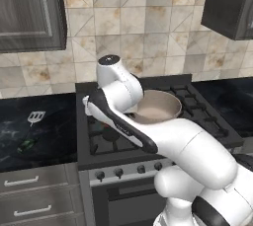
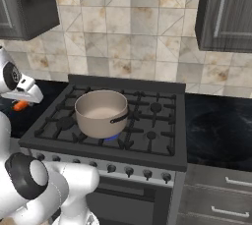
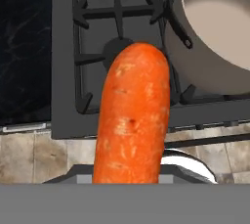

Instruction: Put the eggplant and carrot in the pot. Retrieve the spatula and lightly stir the vegetables in the pot.

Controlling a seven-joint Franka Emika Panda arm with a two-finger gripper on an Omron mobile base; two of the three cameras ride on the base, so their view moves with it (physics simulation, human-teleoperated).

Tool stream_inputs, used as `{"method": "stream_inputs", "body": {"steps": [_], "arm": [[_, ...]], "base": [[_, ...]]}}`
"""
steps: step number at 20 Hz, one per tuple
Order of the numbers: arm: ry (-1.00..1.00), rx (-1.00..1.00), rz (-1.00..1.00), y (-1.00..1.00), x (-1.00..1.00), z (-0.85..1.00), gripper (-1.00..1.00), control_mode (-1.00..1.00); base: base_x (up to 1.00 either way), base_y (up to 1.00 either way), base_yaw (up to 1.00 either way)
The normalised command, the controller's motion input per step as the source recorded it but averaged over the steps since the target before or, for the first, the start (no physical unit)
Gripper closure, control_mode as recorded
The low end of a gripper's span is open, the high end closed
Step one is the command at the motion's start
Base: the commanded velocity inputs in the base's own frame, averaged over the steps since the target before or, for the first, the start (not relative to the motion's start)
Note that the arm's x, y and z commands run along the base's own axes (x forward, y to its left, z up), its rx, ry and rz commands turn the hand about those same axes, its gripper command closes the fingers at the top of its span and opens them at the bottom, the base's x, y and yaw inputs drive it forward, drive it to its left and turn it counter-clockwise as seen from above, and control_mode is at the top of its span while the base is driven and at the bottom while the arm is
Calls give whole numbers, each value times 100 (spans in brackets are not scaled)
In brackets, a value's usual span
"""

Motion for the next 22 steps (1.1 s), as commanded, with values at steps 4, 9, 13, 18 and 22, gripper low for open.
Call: {"method": "stream_inputs", "body": {"steps": [4, 9, 13, 18, 22], "arm": [[-9, -16, -13, -54, 0, 32, 100, -100], [-9, -7, -13, -50, 0, 45, 100, -100], [-2, -3, -9, -61, 2, 35, 100, -100], [0, 0, -1, -61, 12, 17, 100, -100], [0, 0, 0, -59, 17, 6, 100, -100]], "base": [[0, 0, 0], [0, 0, 0], [0, 0, 0], [0, 0, 0], [0, 0, 0]]}}
